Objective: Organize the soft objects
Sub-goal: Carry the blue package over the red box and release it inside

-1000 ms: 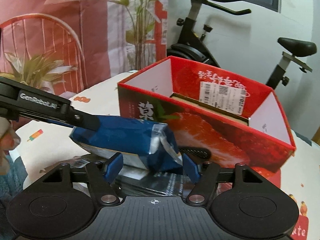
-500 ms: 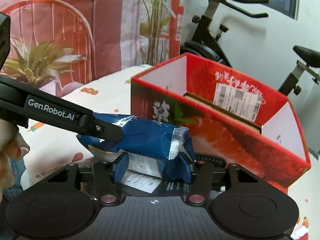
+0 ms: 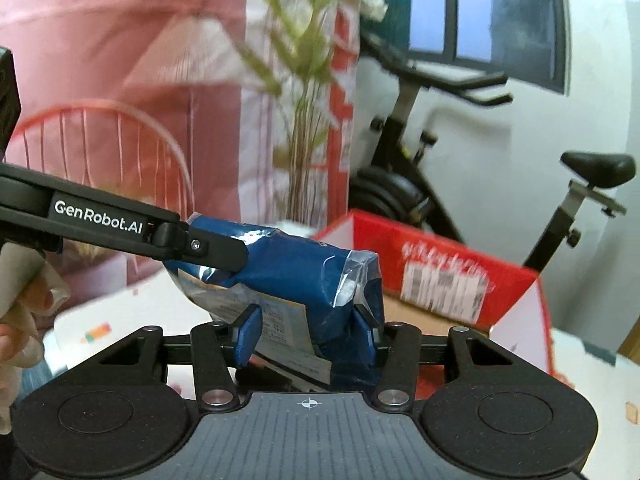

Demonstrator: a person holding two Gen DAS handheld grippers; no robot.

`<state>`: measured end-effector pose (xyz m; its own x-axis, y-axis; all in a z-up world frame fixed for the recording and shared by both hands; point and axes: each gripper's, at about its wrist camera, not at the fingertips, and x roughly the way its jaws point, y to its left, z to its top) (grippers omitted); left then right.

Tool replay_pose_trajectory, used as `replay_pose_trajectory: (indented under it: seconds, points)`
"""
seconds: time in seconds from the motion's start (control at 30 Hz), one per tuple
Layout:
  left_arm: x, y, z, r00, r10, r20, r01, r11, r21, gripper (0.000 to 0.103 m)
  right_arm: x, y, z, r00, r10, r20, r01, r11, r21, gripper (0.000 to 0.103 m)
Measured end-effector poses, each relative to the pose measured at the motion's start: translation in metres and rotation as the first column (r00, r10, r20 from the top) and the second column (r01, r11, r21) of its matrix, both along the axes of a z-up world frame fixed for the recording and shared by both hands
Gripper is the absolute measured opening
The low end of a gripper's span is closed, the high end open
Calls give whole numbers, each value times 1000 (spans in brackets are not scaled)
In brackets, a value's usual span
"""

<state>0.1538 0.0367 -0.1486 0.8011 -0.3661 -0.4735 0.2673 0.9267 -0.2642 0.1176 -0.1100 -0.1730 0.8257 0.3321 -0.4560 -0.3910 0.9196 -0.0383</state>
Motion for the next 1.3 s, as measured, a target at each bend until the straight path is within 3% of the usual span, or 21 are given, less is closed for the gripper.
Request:
replay_pose_trajectory:
  seconds: [0.27,0.43,0.57,0.73,0.9,1.0,1.1,1.2,1.3]
  points:
    - [11,-38,41,988,-72,133,69,997,28,52,4,-39,44,991,-58,120,52,997,52,45]
    - [41,-56,38,983,-106,147,105,994,21,52,29,-58,52,983,-110,150,104,994,45,46]
    - [68,-72,19,988,-137,66,131,987,91,52,61,-68,37,988,-133,79,128,990,62,46]
    - [107,-70,-20,985,-152,-82,159,984,76,52,103,-82,7,977,-173,-126,192,970,152,46]
    - [150,-58,-49,964,-141,-226,147,989,11,52,136,-86,-21,948,-167,-273,217,962,163,46]
    - [168,-59,-52,962,-159,-222,167,986,17,52,158,-88,-32,923,-163,-349,223,965,140,46]
    - [188,-63,-46,975,-156,-156,168,984,66,52,181,-89,-37,912,-171,-373,222,970,96,44]
    - [195,-67,-33,995,-80,-66,92,975,202,52,194,-92,-37,914,-272,-301,283,959,-8,45]
    - [182,-54,-25,996,-84,-31,89,972,217,54,188,-101,-35,917,-297,-267,310,951,7,47]
